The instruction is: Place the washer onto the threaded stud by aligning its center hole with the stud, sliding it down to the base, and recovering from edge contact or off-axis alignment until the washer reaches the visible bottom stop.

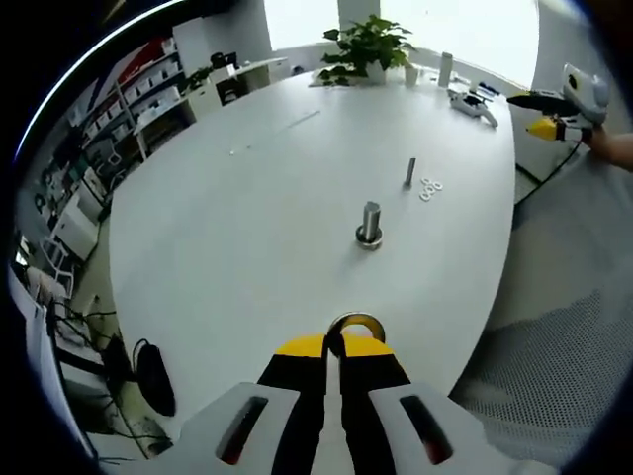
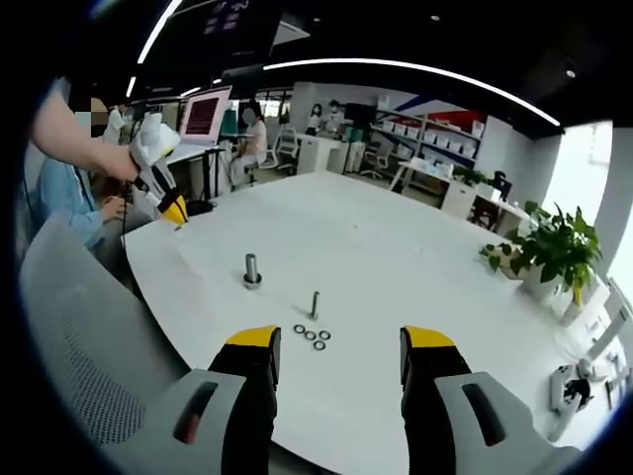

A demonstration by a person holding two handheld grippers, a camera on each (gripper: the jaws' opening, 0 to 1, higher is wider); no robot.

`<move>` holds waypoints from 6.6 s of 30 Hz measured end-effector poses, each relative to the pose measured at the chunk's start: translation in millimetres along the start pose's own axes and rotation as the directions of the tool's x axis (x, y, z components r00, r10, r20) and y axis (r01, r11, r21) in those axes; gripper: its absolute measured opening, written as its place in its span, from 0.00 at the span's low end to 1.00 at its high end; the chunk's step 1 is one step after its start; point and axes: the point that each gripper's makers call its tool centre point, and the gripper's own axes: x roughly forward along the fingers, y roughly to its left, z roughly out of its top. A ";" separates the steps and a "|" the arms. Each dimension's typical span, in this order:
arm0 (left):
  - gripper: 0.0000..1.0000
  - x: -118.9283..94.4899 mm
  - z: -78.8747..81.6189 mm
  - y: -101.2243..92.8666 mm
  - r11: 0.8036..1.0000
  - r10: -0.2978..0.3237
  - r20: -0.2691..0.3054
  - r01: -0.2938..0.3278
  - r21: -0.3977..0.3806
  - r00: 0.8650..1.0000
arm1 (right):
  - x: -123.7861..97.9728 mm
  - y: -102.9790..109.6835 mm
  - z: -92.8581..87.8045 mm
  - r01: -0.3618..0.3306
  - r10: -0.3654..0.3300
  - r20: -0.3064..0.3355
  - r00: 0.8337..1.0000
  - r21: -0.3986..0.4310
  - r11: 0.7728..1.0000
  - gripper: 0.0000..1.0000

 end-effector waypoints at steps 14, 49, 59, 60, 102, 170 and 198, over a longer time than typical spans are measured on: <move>0.01 -1.4 18.7 8.6 1.000 0.013 0.020 -0.013 0.008 1.000 | -0.4 -0.4 1.0 -0.001 0.001 -0.001 1.000 0.007 1.000 0.51; 0.01 16.3 78.9 8.4 0.999 -0.021 0.068 0.018 0.045 0.997 | -0.2 -0.4 1.6 -0.005 0.004 0.005 1.000 0.019 1.000 0.51; 0.01 27.4 94.8 4.3 0.996 -0.044 0.057 0.040 0.074 0.997 | -1.6 2.0 5.8 -0.006 0.006 0.015 1.000 0.023 1.000 0.51; 0.01 28.1 95.7 3.8 0.996 -0.047 0.055 0.043 0.074 0.997 | -1.6 2.2 5.7 -0.007 0.006 0.014 1.000 0.023 1.000 0.51; 0.01 102.1 98.1 -35.4 0.978 -0.134 -0.158 0.156 0.135 0.978 | -3.3 0.6 8.2 -0.009 0.008 0.034 0.999 0.044 0.999 0.51; 0.02 108.7 94.2 -39.0 0.976 -0.125 -0.236 0.162 0.146 0.964 | -6.5 -5.3 12.2 0.012 -0.016 0.061 0.998 0.062 0.998 0.51; 0.00 119.1 99.8 -32.8 0.983 -0.128 -0.187 0.149 0.108 0.974 | -6.1 -6.5 10.2 0.017 -0.020 0.053 0.998 0.063 0.998 0.51</move>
